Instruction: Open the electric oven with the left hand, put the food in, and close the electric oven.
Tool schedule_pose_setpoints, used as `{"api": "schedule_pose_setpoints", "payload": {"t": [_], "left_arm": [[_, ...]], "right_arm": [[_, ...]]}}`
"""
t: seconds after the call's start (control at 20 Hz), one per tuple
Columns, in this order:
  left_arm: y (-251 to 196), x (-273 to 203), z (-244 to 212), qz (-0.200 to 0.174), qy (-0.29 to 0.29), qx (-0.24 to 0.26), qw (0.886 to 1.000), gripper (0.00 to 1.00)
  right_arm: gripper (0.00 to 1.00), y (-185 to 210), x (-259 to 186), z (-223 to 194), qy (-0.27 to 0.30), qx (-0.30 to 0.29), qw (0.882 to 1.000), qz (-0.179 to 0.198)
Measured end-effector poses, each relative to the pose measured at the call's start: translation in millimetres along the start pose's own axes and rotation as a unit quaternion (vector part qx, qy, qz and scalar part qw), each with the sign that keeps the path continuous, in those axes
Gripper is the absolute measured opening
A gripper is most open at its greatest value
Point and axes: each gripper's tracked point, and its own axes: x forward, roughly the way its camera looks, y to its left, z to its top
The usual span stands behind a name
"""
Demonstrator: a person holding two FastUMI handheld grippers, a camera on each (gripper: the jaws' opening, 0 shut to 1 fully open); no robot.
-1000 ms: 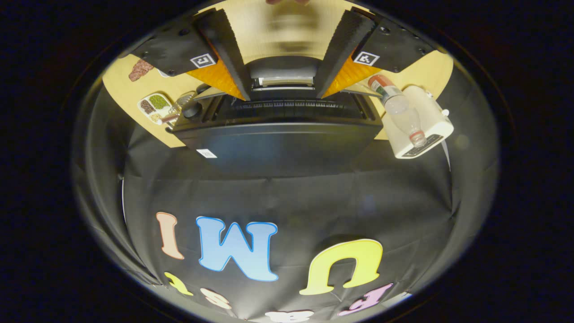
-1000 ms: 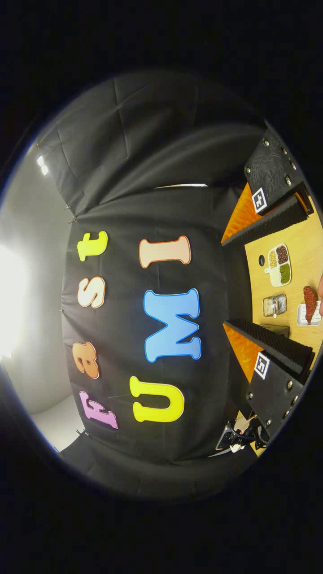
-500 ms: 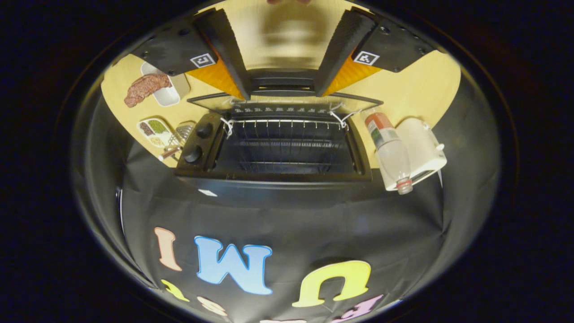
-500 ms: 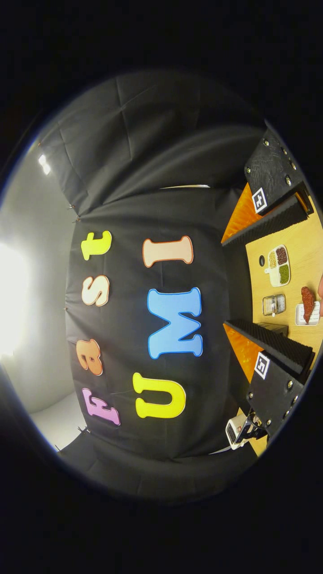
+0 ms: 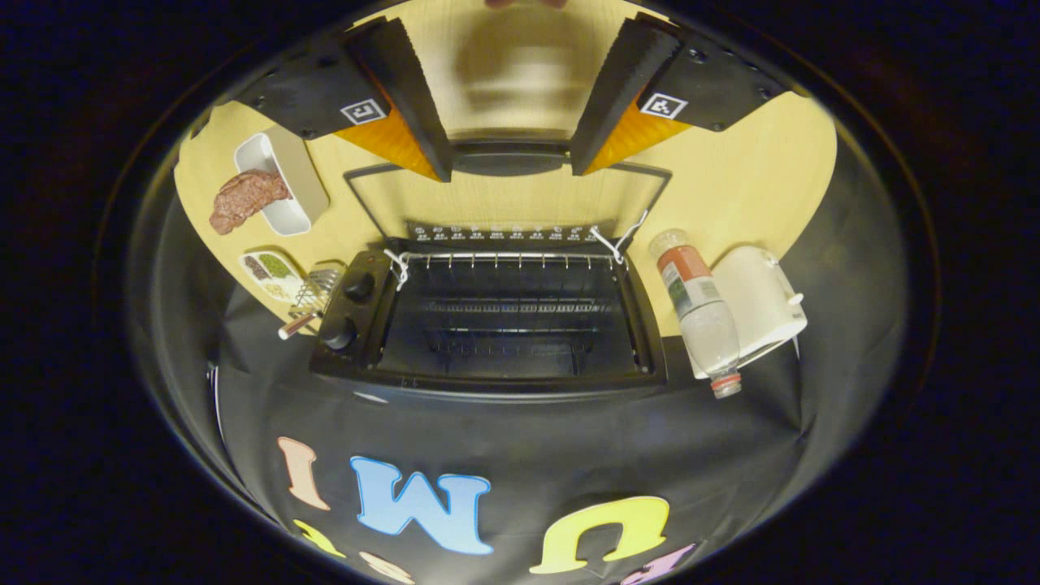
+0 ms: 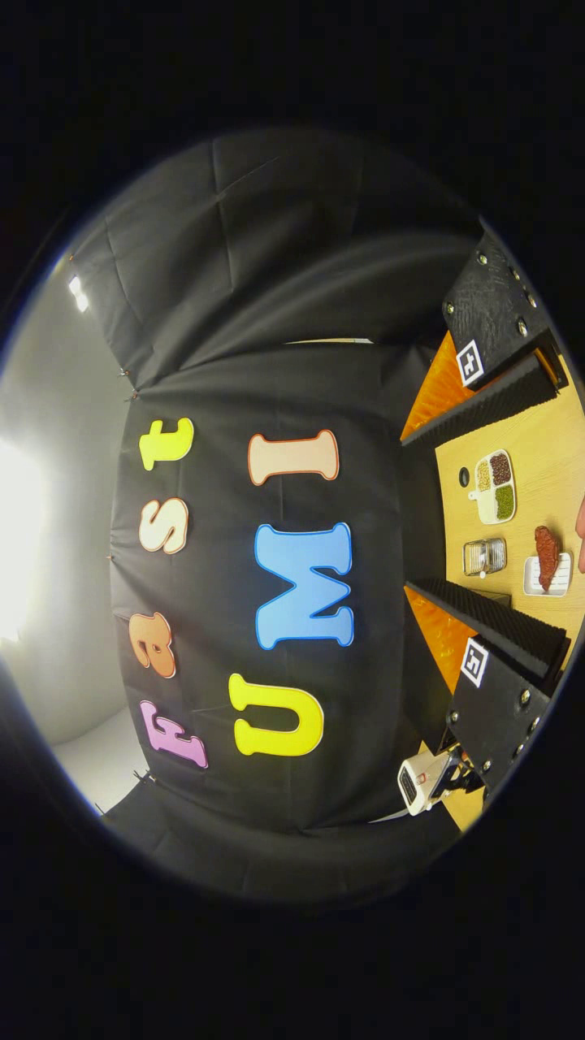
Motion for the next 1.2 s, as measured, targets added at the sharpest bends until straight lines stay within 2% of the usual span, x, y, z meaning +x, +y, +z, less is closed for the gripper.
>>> {"api": "schedule_pose_setpoints", "payload": {"t": [0.15, 0.3, 0.35, 0.4, 0.45, 0.5, 0.55, 0.6, 0.75, 0.85, 0.95, 1.2], "left_arm": [[-4, -35, 55, -0.003, -0.069, 0.008, 0.998, 0.97], [-14, -82, 125, -0.009, -0.149, -0.005, 0.989, 1.0], [-16, -99, 146, -0.011, -0.171, -0.009, 0.985, 0.98], [-19, -118, 167, -0.012, -0.196, -0.014, 0.98, 1.0], [-22, -133, 186, -0.012, -0.214, -0.018, 0.977, 0.92], [-25, -148, 200, -0.013, -0.231, -0.023, 0.973, 0.92], [-25, -162, 215, -0.013, -0.247, -0.03, 0.968, 0.96], [-25, -179, 221, -0.012, -0.262, -0.039, 0.964, 1.0], [-21, -205, 240, -0.003, -0.279, -0.053, 0.959, 1.0], [-13, -210, 243, 0.016, -0.286, -0.047, 0.957, 1.0], [-11, -209, 234, 0.029, -0.274, -0.043, 0.96, 1.0], [-4, -215, 214, 0.061, -0.251, -0.059, 0.964, 1.0]], "right_arm": [[0.96, -4, 6, -15, 0.018, 0.007, 1.0, 0.006], [0.97, -3, 15, -47, 0.065, 0.034, 0.997, 0.028], [0.97, -3, 17, -56, 0.08, 0.052, 0.995, 0.039], [0.97, -5, 20, -65, 0.093, 0.072, 0.992, 0.047], [0.97, -5, 24, -77, 0.107, 0.091, 0.989, 0.055], [0.96, -5, 28, -90, 0.124, 0.108, 0.985, 0.061], [0.97, -8, 31, -108, 0.145, 0.124, 0.979, 0.064], [0.96, -10, 34, -128, 0.17, 0.141, 0.973, 0.067], [0.98, -5, 37, -186, 0.239, 0.18, 0.949, 0.1], [0.98, 1, 39, -225, 0.293, 0.219, 0.923, 0.116], [0.98, 11, 37, -254, 0.333, 0.27, 0.894, 0.13], [0.98, 19, 38, -326, 0.404, 0.292, 0.855, 0.143]]}}
